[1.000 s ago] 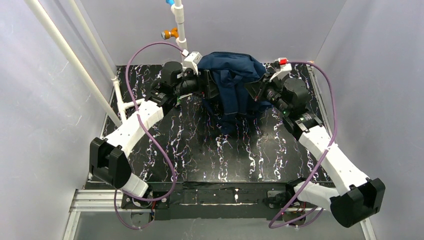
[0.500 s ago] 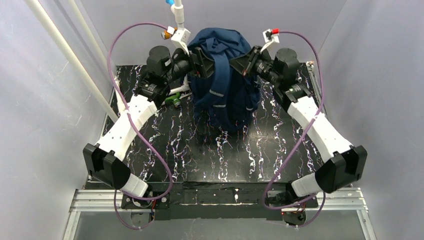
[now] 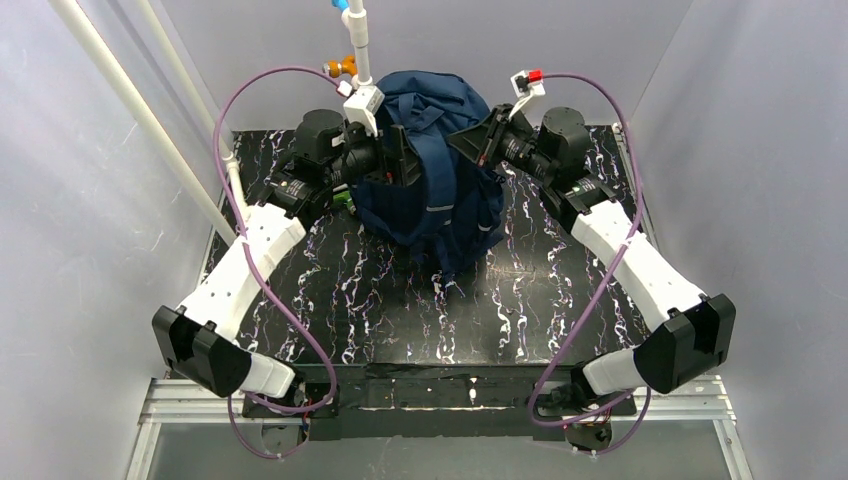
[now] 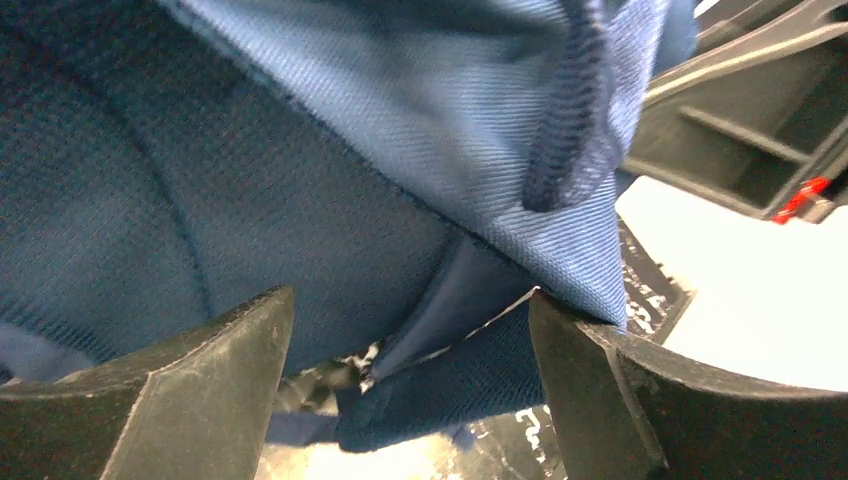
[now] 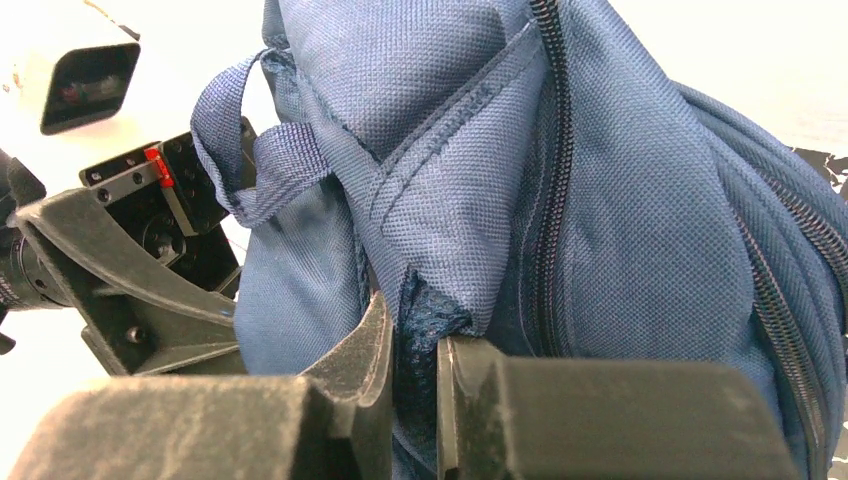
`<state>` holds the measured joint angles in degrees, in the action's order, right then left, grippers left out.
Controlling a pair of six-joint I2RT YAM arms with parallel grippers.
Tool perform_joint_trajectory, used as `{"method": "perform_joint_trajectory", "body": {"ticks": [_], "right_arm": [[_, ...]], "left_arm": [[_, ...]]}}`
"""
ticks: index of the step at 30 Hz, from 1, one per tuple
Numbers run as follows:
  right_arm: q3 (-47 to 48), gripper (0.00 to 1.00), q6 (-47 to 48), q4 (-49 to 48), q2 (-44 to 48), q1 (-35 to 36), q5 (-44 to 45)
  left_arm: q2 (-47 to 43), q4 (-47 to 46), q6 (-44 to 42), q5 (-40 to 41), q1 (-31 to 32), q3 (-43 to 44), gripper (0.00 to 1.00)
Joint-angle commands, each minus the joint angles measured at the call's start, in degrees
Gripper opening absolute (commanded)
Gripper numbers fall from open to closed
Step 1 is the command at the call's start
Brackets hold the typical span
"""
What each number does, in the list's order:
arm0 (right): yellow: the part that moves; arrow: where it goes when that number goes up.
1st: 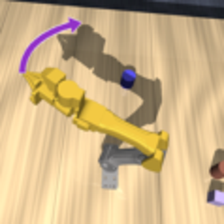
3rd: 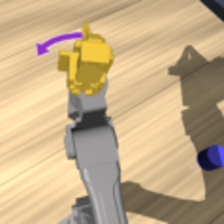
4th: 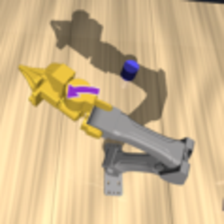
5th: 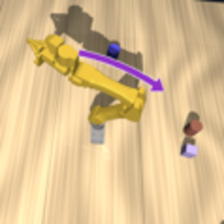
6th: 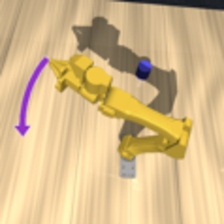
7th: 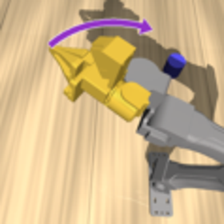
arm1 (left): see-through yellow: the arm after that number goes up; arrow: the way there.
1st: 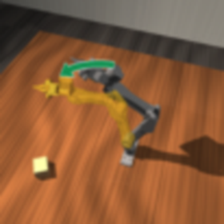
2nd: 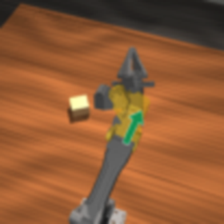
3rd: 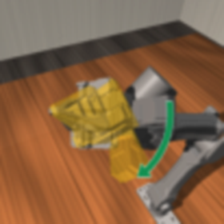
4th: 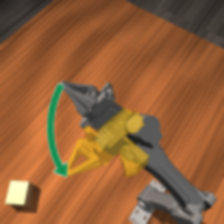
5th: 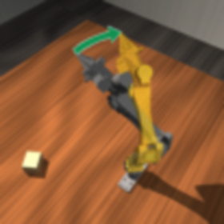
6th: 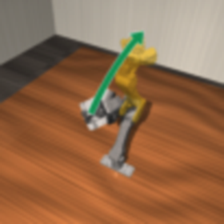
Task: Pack the student bag
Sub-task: Adjust the student bag at the center of the board, then reset both arms
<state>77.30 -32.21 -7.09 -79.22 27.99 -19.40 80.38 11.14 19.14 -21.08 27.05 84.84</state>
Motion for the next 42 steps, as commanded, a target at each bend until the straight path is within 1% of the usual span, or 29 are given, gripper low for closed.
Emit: {"method": "perform_joint_trajectory", "body": {"ticks": [1, 3, 5, 8, 10, 11, 13, 14, 16, 18, 21, 23, 27, 32, 35, 37, 42], "right_arm": [[3.44, 0.22, 4.3, -12.75, 3.45, 0.04, -2.82], [-5.03, 0.32, 5.71, -11.1, 6.57, 0.05, -2.42], [-11.44, 0.43, 7.65, -7.01, 9.15, 0.04, -2.66], [-15.39, 0.66, 8.72, -1.42, 12.44, 0.05, -1.62], [-14.24, 0.85, 10.01, 3.21, 13.93, 0.05, 1.16], [-12.62, 0.91, 10.85, 6.0, 13.84, 0.05, 2.93], [-7.08, 0.96, 14.09, 14.22, 12.39, 0.05, 4.98], [-5.15, 0.98, 15.28, 17.64, 11.97, 0.05, 6.84], [-4.03, 0.98, 16.93, 20.32, 12.73, 0.05, 9.9], [-3.66, 0.98, 18.95, 22.18, 13.85, 0.05, 12.84], [-2.27, 0.98, 20.94, 25.23, 15.47, 0.05, 18.18], [-1.41, 0.98, 21.31, 26.95, 17.16, 0.05, 23.07], [-1.1, 0.98, 22.88, 28.7, 21.99, 0.05, 34.27], [-2.58, 0.98, 27.09, 24.9, 30.75, 0.05, 45.81], [-4.58, 0.98, 30.65, 21.15, 37.09, 0.05, 47.84], [-5.04, 0.99, 31.93, 19.92, 39.66, 0.03, 48.18], [-4.76, 0.98, 31.23, 19.26, 42.7, 0.01, 53.89]], "left_arm": [[-4.76, 6.73, -5.06, 3.76, 0.29, -3.24, 0.89], [-7.97, 7.98, -7.52, 6.3, 0.2, -7.7, 0.9], [-10.61, 10.49, -10.4, 8.59, 0.21, -11.0, 0.9], [-12.79, 12.56, -12.06, 11.07, 0.12, -13.9, 0.91], [-13.43, 12.68, -11.83, 11.16, 0.04, -14.49, 0.91], [-13.35, 12.68, -11.36, 10.81, 0.02, -14.21, 0.91], [-12.61, 13.25, -10.78, 10.15, 0.02, -12.36, 0.92], [-12.2, 14.46, -10.5, 11.1, 0.02, -11.06, 0.92], [-11.9, 17.69, -9.83, 15.16, 0.09, -8.65, 0.93], [-12.9, 19.57, -9.73, 18.77, 0.08, -8.04, 0.94], [-16.65, 20.16, -10.02, 22.54, 0.05, -9.42, 0.95], [-19.9, 20.53, -9.98, 23.44, 0.03, -9.68, 0.95], [-28.8, 18.92, -10.15, 22.7, 0.03, -8.65, 0.97], [-38.63, 8.68, -11.77, 16.88, 0.05, -9.66, 0.98], [-42.02, 5.69, -13.65, 14.74, 0.02, -8.78, 0.98], [-43.92, 4.14, -14.65, 14.71, 0.07, -8.77, 0.98], [-47.79, 2.42, -16.76, 17.19, 0.06, -8.91, 0.98]]}}
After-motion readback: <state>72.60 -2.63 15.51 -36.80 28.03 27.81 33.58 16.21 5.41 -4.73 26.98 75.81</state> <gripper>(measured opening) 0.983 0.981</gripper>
